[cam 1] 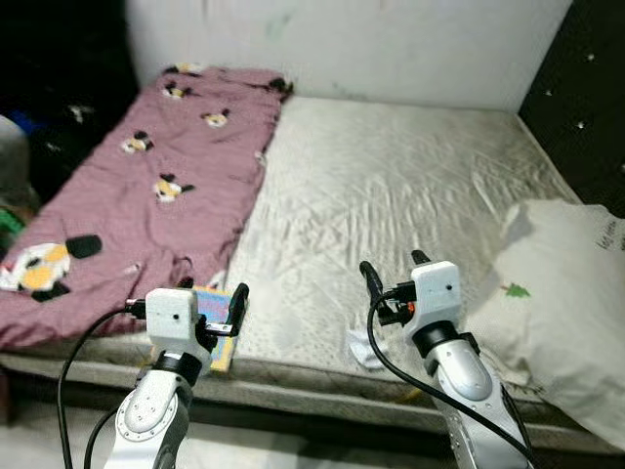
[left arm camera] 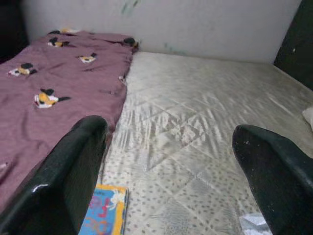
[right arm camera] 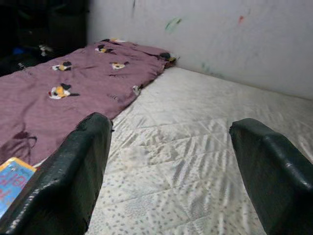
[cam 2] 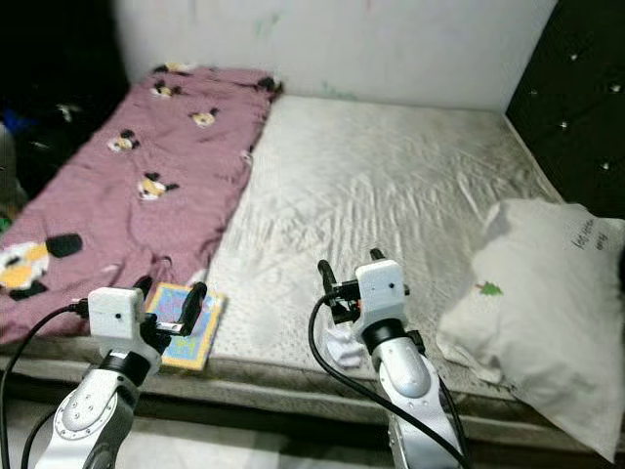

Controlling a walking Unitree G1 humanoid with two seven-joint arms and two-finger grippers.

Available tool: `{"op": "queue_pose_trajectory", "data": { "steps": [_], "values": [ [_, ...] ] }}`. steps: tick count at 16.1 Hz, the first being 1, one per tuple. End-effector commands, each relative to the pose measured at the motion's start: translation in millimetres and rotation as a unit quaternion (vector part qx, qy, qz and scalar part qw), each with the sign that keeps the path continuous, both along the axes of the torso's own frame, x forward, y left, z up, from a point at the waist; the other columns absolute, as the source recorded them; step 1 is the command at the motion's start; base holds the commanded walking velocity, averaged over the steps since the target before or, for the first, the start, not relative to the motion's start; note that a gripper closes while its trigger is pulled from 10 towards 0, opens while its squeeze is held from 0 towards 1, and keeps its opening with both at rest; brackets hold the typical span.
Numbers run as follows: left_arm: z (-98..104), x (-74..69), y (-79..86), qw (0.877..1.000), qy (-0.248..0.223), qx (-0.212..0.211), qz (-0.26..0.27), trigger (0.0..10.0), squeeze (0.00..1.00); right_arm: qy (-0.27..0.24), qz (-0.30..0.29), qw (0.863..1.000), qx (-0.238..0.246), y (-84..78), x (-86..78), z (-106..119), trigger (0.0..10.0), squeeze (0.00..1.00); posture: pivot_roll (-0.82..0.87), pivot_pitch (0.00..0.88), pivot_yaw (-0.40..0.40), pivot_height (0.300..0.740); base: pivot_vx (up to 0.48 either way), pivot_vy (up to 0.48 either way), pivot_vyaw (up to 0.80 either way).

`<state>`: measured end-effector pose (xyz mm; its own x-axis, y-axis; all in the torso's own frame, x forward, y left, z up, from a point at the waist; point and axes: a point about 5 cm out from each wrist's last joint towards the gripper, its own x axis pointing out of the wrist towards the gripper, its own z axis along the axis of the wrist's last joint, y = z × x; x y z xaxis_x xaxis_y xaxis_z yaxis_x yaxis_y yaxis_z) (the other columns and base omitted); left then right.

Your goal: Clean up the room

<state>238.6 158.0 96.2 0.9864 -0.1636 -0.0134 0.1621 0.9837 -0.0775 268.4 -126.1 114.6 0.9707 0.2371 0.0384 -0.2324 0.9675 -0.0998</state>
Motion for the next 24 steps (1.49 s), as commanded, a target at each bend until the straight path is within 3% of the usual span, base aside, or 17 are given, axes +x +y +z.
{"op": "queue_pose_trajectory", "data": {
  "steps": [1,12,24],
  "values": [
    [5.6,0.8,-3.1,1.0,-0.012,-0.002,-0.011,10.0,0.0,0.005,-0.008,1.0,-0.002,-4.0,0.9,-1.8,10.0,0.0,0.0,0.042,-0.028,0.74,0.259,0.0,0.0],
    [6.1,3.2,-2.8,1.0,-0.013,-0.001,-0.014,10.0,0.0,0.0,-0.016,1.0,-0.001,-5.3,3.9,-1.3,10.0,0.0,0.0,0.038,-0.025,0.74,0.068,0.0,0.0],
    [6.9,3.3,-5.5,0.999,-0.017,-0.002,-0.027,10.0,0.0,-0.001,-0.016,1.0,-0.001,-4.5,6.4,-1.6,10.0,0.0,0.01,0.026,-0.026,0.74,0.324,0.0,0.0]
  ]
}}
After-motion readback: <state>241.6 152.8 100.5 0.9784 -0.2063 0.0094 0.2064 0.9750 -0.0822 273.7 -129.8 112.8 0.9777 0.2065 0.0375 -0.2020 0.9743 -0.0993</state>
